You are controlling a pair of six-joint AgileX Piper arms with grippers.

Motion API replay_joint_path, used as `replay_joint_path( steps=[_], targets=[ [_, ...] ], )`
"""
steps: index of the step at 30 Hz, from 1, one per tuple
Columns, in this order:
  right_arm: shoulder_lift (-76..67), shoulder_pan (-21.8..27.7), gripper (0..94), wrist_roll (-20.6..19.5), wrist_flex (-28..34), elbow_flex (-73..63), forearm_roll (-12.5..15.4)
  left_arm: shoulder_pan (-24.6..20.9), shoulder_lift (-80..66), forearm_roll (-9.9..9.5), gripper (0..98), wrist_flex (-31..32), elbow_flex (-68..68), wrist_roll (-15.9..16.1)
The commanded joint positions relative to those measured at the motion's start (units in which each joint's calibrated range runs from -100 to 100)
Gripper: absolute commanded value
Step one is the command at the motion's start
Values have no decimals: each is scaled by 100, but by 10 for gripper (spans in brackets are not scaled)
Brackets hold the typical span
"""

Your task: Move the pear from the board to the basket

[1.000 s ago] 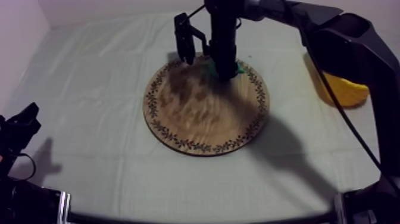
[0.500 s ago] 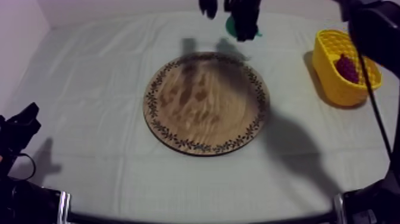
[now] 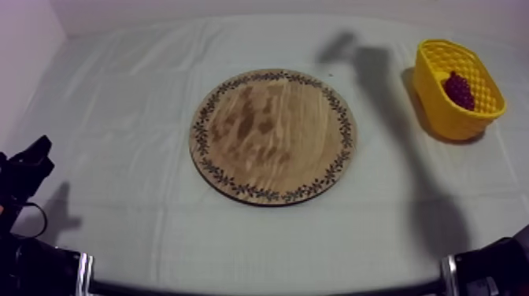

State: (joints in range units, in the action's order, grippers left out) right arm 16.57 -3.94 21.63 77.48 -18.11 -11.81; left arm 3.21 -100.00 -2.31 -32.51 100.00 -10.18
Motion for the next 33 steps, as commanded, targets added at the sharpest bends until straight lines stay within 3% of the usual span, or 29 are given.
replay_joint_path(
  steps=[1, 9, 20, 29, 33],
  targets=[
    [-410, 395, 385, -527, -201, 720, -54, 2, 0, -1, 1, 1, 0, -1],
    [-1060, 1018, 388, -1214, -652, 2372, -143, 2, 0, -1, 1, 1, 0, -1],
    [-1512, 1010, 407, -1640, -1214, 4497, -222, 2, 0, -1, 1, 1, 0, -1],
    [-1235, 1041, 611, -1966, -1830, 5038, -355, 2, 0, -1, 1, 1, 0, -1],
    [-1163, 1029, 655, -2057, -2063, 4952, -410, 2, 0, -1, 1, 1, 0, -1]
  ],
)
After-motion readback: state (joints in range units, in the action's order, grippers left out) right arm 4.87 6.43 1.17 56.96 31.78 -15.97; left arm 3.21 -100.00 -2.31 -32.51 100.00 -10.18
